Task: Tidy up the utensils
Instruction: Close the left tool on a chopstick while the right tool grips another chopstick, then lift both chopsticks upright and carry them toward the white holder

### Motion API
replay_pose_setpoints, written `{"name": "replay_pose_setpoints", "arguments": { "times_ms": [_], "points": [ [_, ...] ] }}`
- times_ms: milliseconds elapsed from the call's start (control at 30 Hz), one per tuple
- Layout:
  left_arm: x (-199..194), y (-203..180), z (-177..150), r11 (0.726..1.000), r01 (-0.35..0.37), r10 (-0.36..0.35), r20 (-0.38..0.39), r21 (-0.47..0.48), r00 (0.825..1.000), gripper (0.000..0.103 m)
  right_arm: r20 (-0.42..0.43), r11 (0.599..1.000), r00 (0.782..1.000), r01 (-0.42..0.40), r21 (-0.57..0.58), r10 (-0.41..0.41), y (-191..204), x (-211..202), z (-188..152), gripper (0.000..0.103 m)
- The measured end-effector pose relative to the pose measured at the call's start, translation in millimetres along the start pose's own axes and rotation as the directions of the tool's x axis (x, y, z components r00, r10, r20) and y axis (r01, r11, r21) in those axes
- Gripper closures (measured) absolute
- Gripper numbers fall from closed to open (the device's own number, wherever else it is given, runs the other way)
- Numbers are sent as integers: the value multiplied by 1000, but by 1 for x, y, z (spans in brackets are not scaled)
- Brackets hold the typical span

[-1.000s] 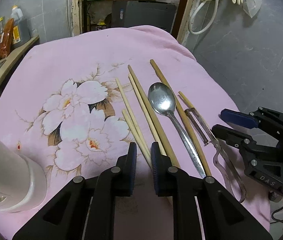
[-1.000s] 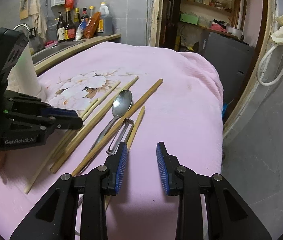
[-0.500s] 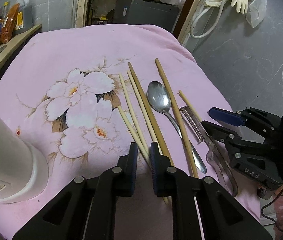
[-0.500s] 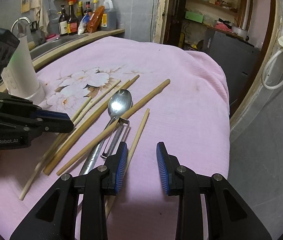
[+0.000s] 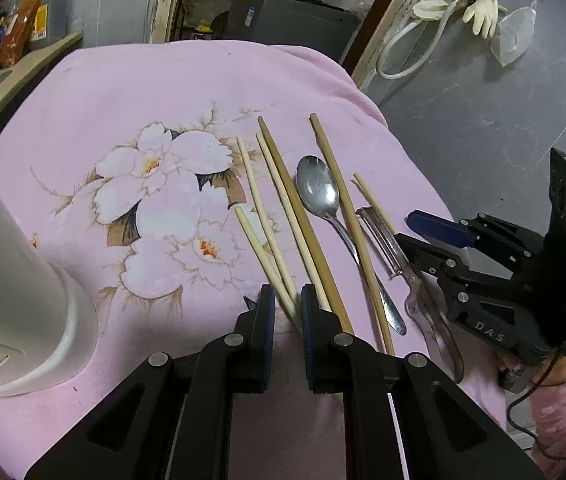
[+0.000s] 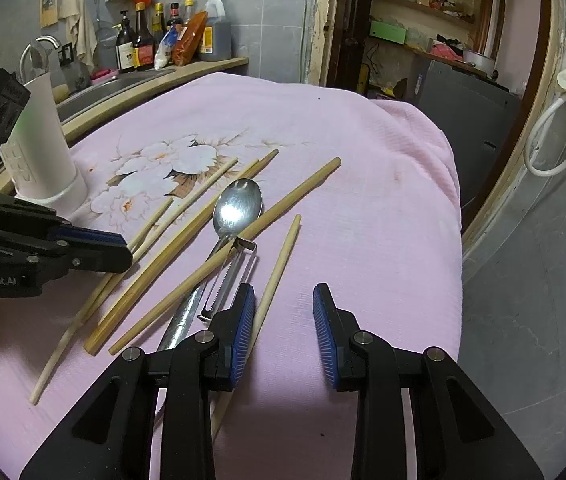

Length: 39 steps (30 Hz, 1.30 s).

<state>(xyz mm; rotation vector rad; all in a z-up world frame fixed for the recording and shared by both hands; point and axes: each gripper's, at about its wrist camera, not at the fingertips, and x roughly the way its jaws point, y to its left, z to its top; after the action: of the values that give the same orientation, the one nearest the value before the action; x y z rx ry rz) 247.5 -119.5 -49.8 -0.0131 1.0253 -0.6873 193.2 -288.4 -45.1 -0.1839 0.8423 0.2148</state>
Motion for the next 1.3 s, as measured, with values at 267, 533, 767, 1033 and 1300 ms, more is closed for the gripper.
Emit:
{"name": "replay_pose_setpoints", "arguments": {
  "times_ms": [267, 533, 767, 1033, 1300],
  "points": [
    [2, -3, 4, 998, -56, 56, 1, -7, 998, 96, -16, 1000, 1000, 6, 2, -6, -1, 5, 3, 75],
    [10, -3, 15, 997, -72, 69, -64, -33, 996, 96, -87, 999, 995, -44, 32, 46, -9, 21, 16, 79],
    [1, -6, 6, 995, -84, 82, -25, -48, 996, 101, -99, 984, 991, -78, 159, 94, -14, 14, 20, 100],
    [-25, -17, -11, 997, -74, 76, 68, -21, 995, 101, 46, 969, 997, -77, 236, 68, -21, -18, -1, 100],
    [-71, -43, -23, 988, -152, 126, 379, 40, 917, 101, 417, 978, 892, 109, 178, -175, 18, -84, -15, 100]
  ]
}}
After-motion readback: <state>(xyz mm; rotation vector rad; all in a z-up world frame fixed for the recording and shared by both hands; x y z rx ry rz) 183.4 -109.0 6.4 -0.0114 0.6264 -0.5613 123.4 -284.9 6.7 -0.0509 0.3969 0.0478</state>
